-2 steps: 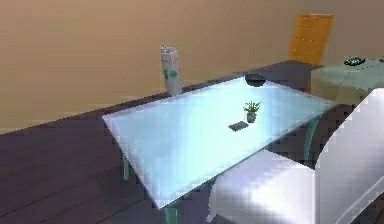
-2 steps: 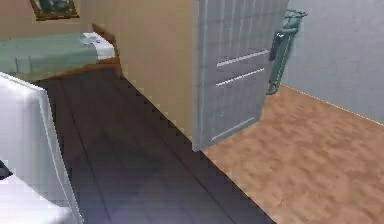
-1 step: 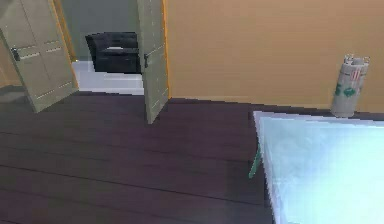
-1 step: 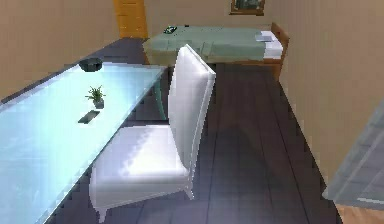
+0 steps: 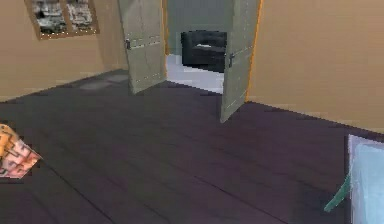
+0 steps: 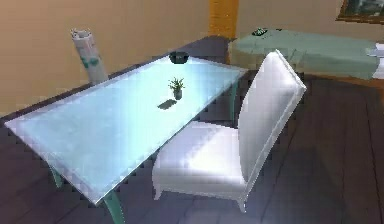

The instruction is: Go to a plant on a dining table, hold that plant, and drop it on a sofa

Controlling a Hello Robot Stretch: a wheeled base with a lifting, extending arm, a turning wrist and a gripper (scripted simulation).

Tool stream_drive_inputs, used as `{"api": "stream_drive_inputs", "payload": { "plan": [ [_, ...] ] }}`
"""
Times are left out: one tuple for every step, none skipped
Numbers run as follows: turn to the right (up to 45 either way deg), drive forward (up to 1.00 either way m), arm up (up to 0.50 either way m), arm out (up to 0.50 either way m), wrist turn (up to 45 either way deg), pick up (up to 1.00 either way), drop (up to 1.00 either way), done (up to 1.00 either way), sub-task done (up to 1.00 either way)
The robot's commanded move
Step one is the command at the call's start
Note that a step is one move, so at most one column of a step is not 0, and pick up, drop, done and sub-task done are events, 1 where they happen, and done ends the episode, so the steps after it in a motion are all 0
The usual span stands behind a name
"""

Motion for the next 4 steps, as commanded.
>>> {"api": "stream_drive_inputs", "payload": {
  "plan": [
    [45.0,0.0,0.0,0.0,0.0,0.0,0.0,0.0,0.0],
    [45.0,0.0,0.0,0.0,0.0,0.0,0.0,0.0,0.0],
    [0.0,0.55,0.0,0.0,0.0,0.0,0.0,0.0,0.0],
    [-45.0,0.0,0.0,0.0,0.0,0.0,0.0,0.0,0.0]
  ]
}}
